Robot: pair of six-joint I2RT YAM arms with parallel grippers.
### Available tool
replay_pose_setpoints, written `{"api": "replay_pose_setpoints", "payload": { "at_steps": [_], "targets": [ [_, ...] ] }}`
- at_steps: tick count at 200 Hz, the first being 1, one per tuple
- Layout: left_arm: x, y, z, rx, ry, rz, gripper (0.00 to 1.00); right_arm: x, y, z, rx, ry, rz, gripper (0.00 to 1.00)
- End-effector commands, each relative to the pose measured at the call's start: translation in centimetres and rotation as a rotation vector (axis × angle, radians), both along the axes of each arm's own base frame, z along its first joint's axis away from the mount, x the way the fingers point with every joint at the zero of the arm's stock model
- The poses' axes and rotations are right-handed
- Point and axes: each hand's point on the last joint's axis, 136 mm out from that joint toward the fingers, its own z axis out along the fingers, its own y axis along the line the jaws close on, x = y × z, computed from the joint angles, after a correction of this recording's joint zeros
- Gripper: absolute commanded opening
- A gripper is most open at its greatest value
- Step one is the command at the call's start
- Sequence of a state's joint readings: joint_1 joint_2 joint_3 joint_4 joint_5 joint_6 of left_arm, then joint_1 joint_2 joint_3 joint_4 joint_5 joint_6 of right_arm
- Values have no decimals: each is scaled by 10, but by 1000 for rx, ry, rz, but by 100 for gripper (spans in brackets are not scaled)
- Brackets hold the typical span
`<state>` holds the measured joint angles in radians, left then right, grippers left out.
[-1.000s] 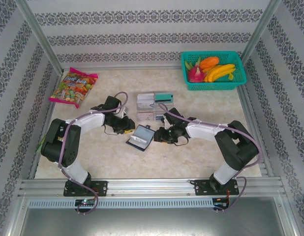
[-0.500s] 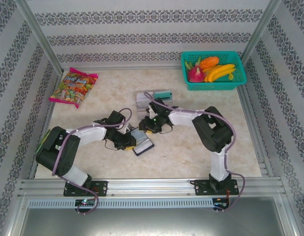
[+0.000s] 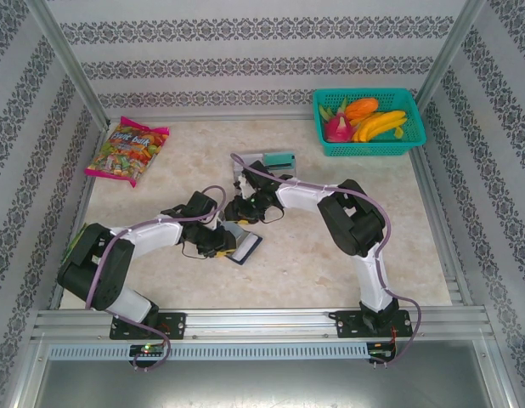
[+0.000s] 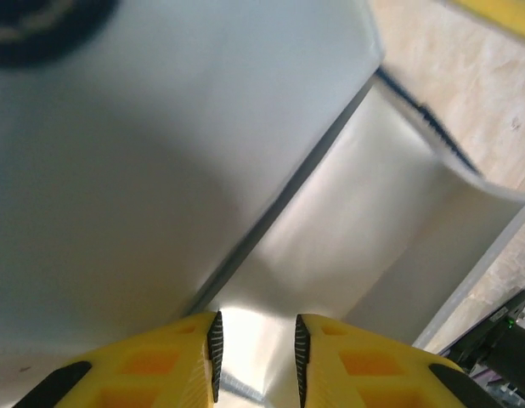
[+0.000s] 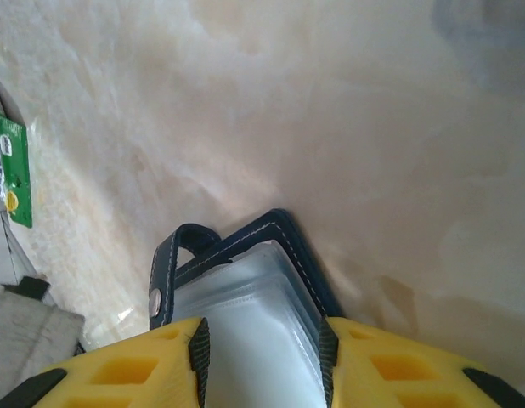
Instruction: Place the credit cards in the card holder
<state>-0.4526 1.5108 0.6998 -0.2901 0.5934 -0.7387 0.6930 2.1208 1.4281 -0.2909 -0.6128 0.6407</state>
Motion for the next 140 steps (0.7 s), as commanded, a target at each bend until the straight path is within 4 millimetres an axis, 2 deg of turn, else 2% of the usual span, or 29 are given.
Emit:
{"api": "replay_pose_setpoints", "payload": {
  "at_steps": [1, 19, 46, 74, 102, 140],
  "targets": [
    [8, -5, 7, -13, -55, 17, 32, 3, 2, 55, -7, -131, 60, 41],
    [7, -5, 6, -10, -51, 17, 32, 9, -3, 78, -44, -196, 80, 42],
    [11, 1, 18, 0, -93, 53, 30, 7, -17, 92, -53, -214, 65, 42],
    [16, 30, 39, 90, -167, 135, 25, -9, -21, 103, -8, -199, 41, 42],
    [24, 63, 58, 87, -206, 264, 25, -21, -12, 97, 2, -162, 44, 43],
    [32, 84, 64, 70, -200, 338, 26, -33, 18, 74, -30, -117, 107, 42]
  ]
}}
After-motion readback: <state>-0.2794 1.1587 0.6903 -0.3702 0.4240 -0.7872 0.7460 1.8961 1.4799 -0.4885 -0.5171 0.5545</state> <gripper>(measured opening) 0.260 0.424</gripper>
